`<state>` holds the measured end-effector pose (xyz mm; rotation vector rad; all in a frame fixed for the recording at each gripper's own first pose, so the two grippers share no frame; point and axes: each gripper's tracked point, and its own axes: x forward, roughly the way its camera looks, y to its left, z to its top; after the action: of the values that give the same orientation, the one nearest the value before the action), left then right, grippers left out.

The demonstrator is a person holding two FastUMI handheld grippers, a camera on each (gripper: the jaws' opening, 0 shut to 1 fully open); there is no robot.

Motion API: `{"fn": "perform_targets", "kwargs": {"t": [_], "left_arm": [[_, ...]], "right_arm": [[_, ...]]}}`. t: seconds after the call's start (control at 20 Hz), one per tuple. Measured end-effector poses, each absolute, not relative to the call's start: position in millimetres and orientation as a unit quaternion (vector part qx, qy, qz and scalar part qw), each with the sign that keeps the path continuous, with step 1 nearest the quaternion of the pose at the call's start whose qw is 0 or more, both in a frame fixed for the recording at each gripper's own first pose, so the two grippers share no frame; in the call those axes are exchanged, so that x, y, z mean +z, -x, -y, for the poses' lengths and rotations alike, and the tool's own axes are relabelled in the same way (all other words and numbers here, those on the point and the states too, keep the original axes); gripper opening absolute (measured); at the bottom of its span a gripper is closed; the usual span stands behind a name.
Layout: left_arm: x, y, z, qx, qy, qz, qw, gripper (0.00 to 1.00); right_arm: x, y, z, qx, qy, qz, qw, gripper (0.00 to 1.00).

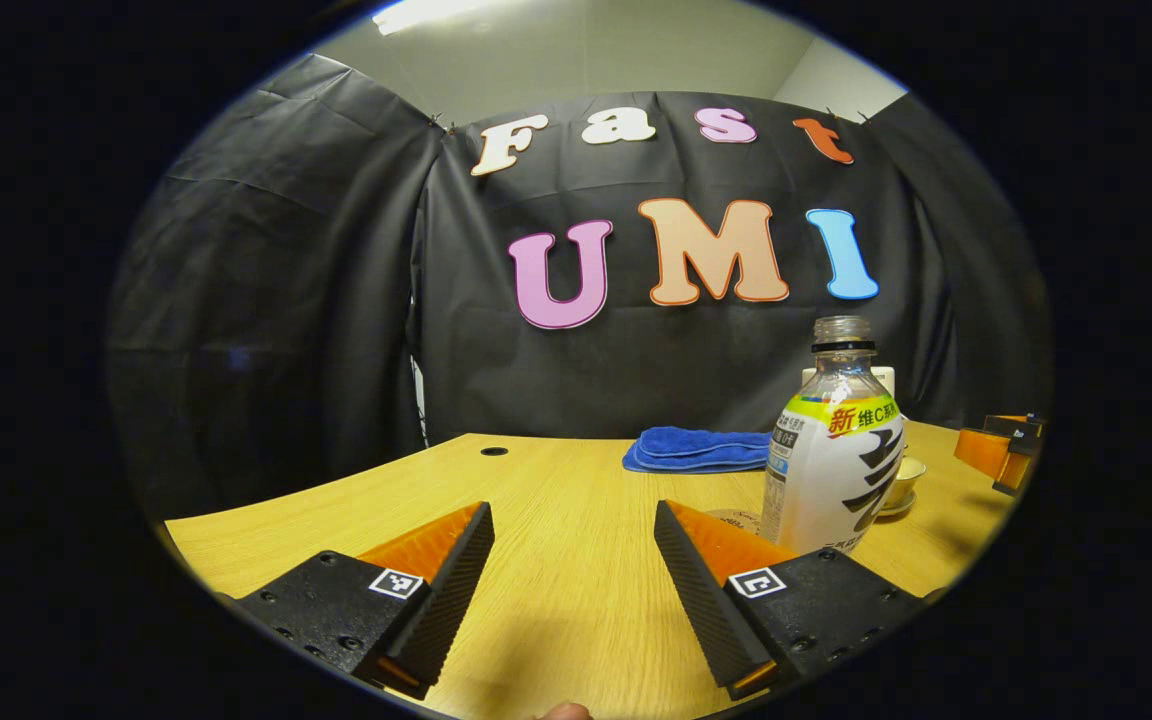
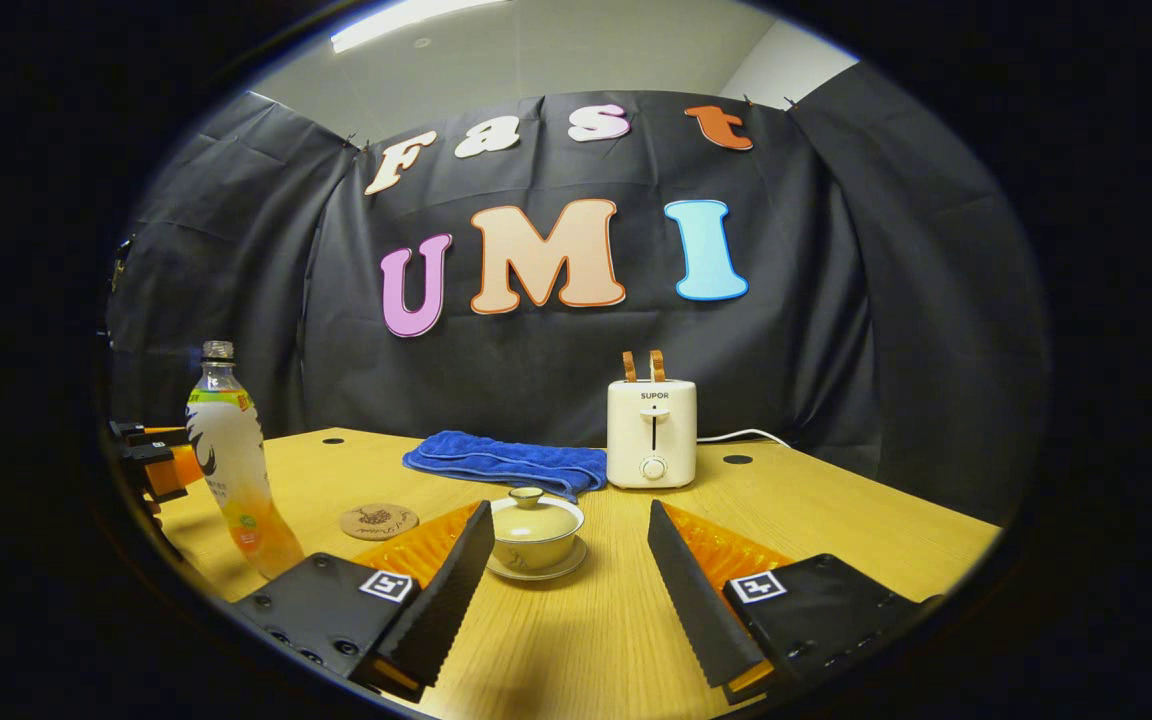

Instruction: Open the teacup lid with one hand, grasp the water bottle and pour water into the teacup with the other hand; after pouring, place the water bottle on the coaster and then close the teacup lid.

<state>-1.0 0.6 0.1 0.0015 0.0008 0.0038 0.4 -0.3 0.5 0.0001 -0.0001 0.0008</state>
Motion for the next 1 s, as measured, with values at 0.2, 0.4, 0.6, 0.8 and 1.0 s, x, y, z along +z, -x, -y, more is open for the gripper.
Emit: {"fn": "perform_targets", "kwargs": {"t": [0.2, 0.4, 0.6, 0.8, 1.0], "left_arm": [[0, 1, -1, 0.002, -0.001, -0.001, 1.0, 0.94], [0, 1, -1, 0.002, -0.001, -0.001, 1.0, 0.94], [0, 1, -1, 0.002, -0.001, -0.001, 1.0, 0.94], [0, 1, -1, 0.006, 0.0, -0.001, 1.0, 0.94], [0, 1, -2, 0.006, 0.0, -0.001, 1.0, 0.94]], "right_arm": [[-4, -6, -6, 0.019, 0.002, -0.011, 1.0, 0.95], [1, -18, -13, 0.028, 0.026, -0.016, 0.999, 0.95], [13, -38, -22, 0.041, 0.049, -0.011, 0.998, 0.95], [6, -64, -35, 0.059, 0.064, -0.032, 0.996, 0.95], [-8, -84, -38, 0.058, 0.049, -0.062, 0.995, 0.94]]}}
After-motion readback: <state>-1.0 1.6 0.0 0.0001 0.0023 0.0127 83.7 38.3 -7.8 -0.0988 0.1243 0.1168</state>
